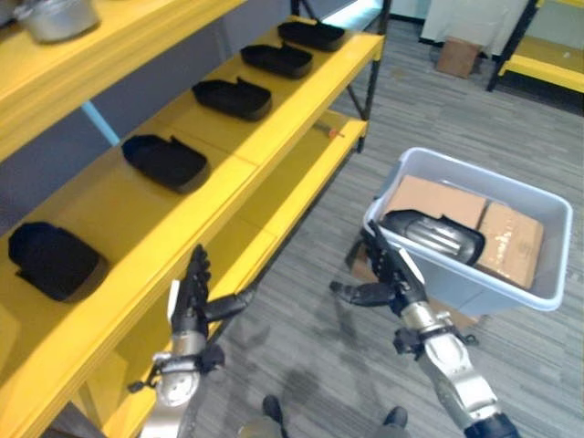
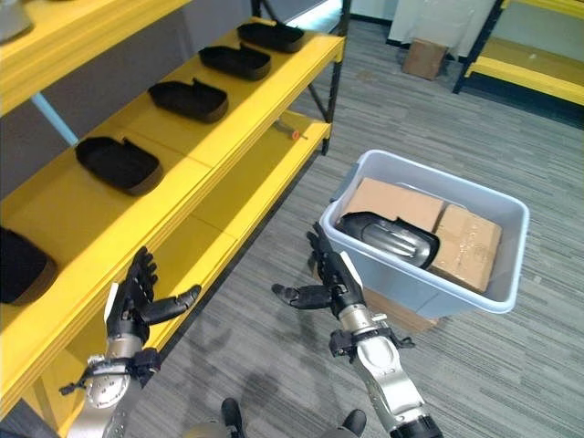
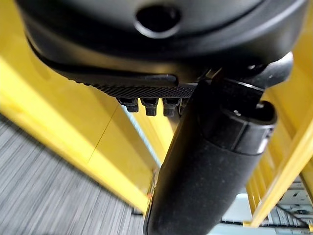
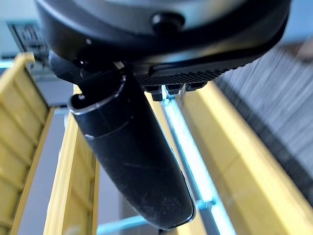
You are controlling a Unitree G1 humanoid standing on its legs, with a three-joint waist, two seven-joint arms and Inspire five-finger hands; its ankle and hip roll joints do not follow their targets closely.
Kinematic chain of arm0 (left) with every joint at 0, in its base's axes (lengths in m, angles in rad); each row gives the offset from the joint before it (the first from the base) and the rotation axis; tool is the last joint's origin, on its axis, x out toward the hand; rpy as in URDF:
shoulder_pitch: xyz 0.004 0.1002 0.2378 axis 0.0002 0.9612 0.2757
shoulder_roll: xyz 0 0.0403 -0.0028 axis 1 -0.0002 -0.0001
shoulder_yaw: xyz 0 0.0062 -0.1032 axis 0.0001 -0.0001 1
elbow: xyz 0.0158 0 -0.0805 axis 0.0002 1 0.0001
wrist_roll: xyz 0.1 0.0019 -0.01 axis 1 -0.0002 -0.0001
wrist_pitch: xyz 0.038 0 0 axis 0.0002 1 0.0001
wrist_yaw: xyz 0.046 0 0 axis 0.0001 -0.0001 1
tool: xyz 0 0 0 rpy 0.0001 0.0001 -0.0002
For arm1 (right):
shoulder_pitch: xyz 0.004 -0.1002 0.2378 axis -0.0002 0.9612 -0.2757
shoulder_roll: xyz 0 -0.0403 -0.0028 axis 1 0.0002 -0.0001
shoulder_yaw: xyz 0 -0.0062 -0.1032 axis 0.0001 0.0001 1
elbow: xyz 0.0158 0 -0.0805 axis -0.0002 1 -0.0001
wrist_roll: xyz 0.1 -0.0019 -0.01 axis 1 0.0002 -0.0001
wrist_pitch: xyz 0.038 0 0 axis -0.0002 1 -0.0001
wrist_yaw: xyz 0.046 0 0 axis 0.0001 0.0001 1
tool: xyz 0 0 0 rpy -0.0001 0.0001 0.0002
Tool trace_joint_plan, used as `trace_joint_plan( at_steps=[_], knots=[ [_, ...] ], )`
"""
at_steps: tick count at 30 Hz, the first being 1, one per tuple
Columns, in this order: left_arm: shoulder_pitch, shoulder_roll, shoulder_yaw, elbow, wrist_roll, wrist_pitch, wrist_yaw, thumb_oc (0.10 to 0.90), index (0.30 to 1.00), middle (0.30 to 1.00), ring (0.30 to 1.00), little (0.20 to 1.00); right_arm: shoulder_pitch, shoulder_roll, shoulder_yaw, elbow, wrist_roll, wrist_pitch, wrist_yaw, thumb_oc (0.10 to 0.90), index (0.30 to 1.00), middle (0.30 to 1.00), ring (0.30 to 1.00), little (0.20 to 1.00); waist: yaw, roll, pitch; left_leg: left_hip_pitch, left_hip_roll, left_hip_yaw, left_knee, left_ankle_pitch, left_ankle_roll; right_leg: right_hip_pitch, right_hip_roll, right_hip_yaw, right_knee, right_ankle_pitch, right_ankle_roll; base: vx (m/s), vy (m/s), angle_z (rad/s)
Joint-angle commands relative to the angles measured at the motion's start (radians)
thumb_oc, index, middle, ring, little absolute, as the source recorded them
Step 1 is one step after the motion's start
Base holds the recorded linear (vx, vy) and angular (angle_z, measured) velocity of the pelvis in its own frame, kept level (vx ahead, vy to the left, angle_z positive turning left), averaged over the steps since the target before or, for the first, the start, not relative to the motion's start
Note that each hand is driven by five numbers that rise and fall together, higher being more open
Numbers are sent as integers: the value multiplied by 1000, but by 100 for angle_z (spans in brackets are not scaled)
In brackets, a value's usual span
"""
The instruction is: Move parts from the plastic box to the shelf.
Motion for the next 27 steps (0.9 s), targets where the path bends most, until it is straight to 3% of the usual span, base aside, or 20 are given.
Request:
trace_joint_plan(
  at_steps=[1, 2, 9, 14, 16, 17, 19, 21, 23, 24, 26, 27],
  knots=[
    [-75, 52, 34, -109, 21, -85, 4, 900, 1000, 1000, 1000, 1000, -57, 42, -20, -148, 7, -102, 11, 900, 1000, 1000, 1000, 1000, -6, -35, -88, 2, -29, -21, 25, -132, 6, -87, 34, 34, 7, 43, 12, 110, -346, -31],
    [-80, 47, 28, -107, 16, -86, 5, 900, 1000, 1000, 1000, 1000, -58, 37, -22, -150, 18, -110, 5, 900, 1000, 1000, 1000, 1000, -20, -31, -89, 6, 6, -13, 23, -115, -14, -91, 69, 41, 5, 16, -6, 76, -240, -27],
    [-101, 36, 14, -96, 6, -91, 10, 900, 1000, 1000, 1000, 1000, -77, 25, -13, -150, 41, -124, -10, 900, 1000, 1000, 1000, 1000, -46, -19, -79, 4, 95, 11, 91, -77, -58, -106, 157, 89, 19, -50, -61, 72, -211, -19],
    [-105, 28, 4, -95, -4, -93, 9, 900, 1000, 1000, 1000, 1000, -80, 13, -10, -157, 54, -136, -14, 900, 1000, 1000, 1000, 1000, -42, -14, -56, -58, 168, -40, 334, 17, -85, -72, 238, 123, 5, -102, -128, 79, -208, -29],
    [-98, 25, -1, -96, -6, -91, 9, 900, 1000, 1000, 1000, 1000, -71, 7, -9, -165, 55, -135, -9, 900, 1000, 1000, 1000, 1000, -37, -12, -41, -97, 181, -85, 445, 57, -90, -48, 268, 134, -9, -117, -157, 33, -158, -33],
    [-109, 27, -6, -93, -6, -85, 18, 900, 1000, 1000, 1000, 1000, -75, 3, -7, -159, 47, -131, -16, 900, 1000, 1000, 1000, 1000, -20, -29, -26, -175, 102, -158, 484, 60, -51, -48, 260, 143, -17, -121, -171, -26, -77, -32],
    [-113, 22, -9, -91, -11, -83, 15, 900, 1000, 1000, 1000, 1000, -78, 2, -12, -152, 52, -132, -14, 900, 1000, 1000, 1000, 1000, -5, -47, -14, -263, -11, -222, 417, -5, -19, -47, 251, 166, -27, -107, -154, 1, -18, -38],
    [-103, 21, -10, -96, -10, -83, 12, 900, 1000, 1000, 1000, 1000, -73, 0, -16, -152, 58, -133, -11, 900, 1000, 1000, 1000, 1000, -8, -54, -19, -265, -6, -210, 356, -14, -13, -47, 251, 172, -32, -102, -145, 93, 16, -35],
    [-102, 20, -15, -87, 0, -85, 10, 900, 1000, 1000, 1000, 1000, -67, -3, -22, -147, 58, -139, -8, 900, 1000, 1000, 1000, 1000, 2, -42, -16, -299, 16, -193, 146, 69, -38, -30, 261, 184, -44, -101, -131, 156, 106, -30],
    [-104, 18, -17, -82, 0, -86, 10, 900, 1000, 1000, 1000, 1000, -67, -3, -20, -141, 56, -139, -8, 900, 1000, 1000, 1000, 1000, 9, -37, -13, -312, 13, -214, 76, 127, -51, -24, 267, 192, -50, -100, -130, 125, 113, -17],
    [-107, 14, -17, -79, 3, -88, 13, 900, 1000, 1000, 1000, 1000, -67, -4, -19, -136, 48, -140, -9, 900, 1000, 1000, 1000, 1000, 16, -32, -10, -323, 4, -237, 9, 166, -67, -16, 273, 198, -55, -99, -126, 144, 115, -43],
    [-116, 6, -16, -72, 5, -95, 12, 900, 1000, 1000, 1000, 1000, -76, -4, -20, -126, 35, -144, -8, 900, 1000, 1000, 1000, 1000, 26, -13, -9, -338, -3, -293, -89, 217, -103, 10, 292, 247, -71, -106, -116, 218, 176, -88]
  ],
)
